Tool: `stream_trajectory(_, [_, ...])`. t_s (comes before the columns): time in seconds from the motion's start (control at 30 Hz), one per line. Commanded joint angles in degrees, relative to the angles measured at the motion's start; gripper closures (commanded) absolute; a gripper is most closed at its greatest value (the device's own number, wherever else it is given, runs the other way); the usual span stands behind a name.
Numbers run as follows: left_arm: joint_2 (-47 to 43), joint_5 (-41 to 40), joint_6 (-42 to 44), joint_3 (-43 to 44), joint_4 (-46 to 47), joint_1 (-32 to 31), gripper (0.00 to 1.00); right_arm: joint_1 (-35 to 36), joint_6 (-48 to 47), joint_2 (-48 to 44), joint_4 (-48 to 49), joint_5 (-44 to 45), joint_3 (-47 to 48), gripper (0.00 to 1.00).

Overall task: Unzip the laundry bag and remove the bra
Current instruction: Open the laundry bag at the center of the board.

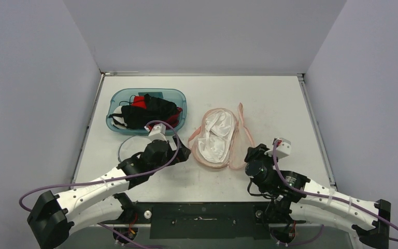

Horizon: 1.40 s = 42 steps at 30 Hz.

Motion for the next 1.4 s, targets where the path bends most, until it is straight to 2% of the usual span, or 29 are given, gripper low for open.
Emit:
stream_trajectory(0.0, [1.00,0.52,0.99,2.15,2.92,0.46,0.07,-0.37,13.71,-4.40,-11.42,4.83,-1.30,0.48])
stream_trajectory(0.07, [1.40,0.69,0.88,1.99,2.80,0.50,0.07,-0.31,13.67,-5.73,-12.64,4.46,-0.86,0.30])
stream_trajectory(0.17, [1.61,0.82,0.68,1.42,2.67,0.53,0.07,-0.31,11.52,-5.53,-13.54,3.94,1.75,0.20])
stream_trajectory(0.33, [0.37,0.43,0.50,0.63,2.22,0.51,0.07,-0.11,-2.05,0.11,-8.88,1.09,10.35,0.18])
stream_trajectory(0.47, [-0.61,0.46,0.53,0.23,2.01,0.59,0.07,0.60,-12.35,10.91,-6.09,-2.34,20.22,0.18])
stream_trajectory(0.57, [-0.76,0.87,0.37,-0.06,1.89,0.64,0.07,1.08,-20.70,18.07,1.85,-7.76,24.15,0.18])
stream_trajectory(0.67, [-0.90,1.36,0.25,-0.84,2.77,0.68,0.07,0.10,-27.24,21.27,15.88,-17.19,20.57,0.18])
stream_trajectory(0.73, [-0.93,1.81,0.23,-1.22,3.12,0.73,0.07,-3.05,-28.04,23.13,23.28,-23.92,17.13,0.19])
stream_trajectory(0.83, [-1.10,2.68,0.42,-1.75,4.25,0.92,0.07,-11.77,-24.33,25.11,33.39,-37.39,10.14,0.19])
stream_trajectory(0.93, [-0.86,3.98,1.13,-1.96,5.46,1.28,0.07,-19.47,-21.10,26.08,42.90,-45.59,2.48,0.19])
stream_trajectory(1.1, [0.25,7.23,1.18,-3.14,6.44,4.46,0.05,-29.30,-17.39,24.65,51.46,-51.04,-7.29,0.13])
stream_trajectory(1.2, [-1.24,10.30,-0.37,-5.46,7.57,7.64,0.05,-35.36,-17.20,23.31,51.60,-53.72,-9.70,0.10])
stream_trajectory(1.37, [-7.29,11.15,-0.15,-8.23,6.93,8.32,0.05,-42.65,-16.07,22.48,51.93,-57.27,-12.78,0.05])
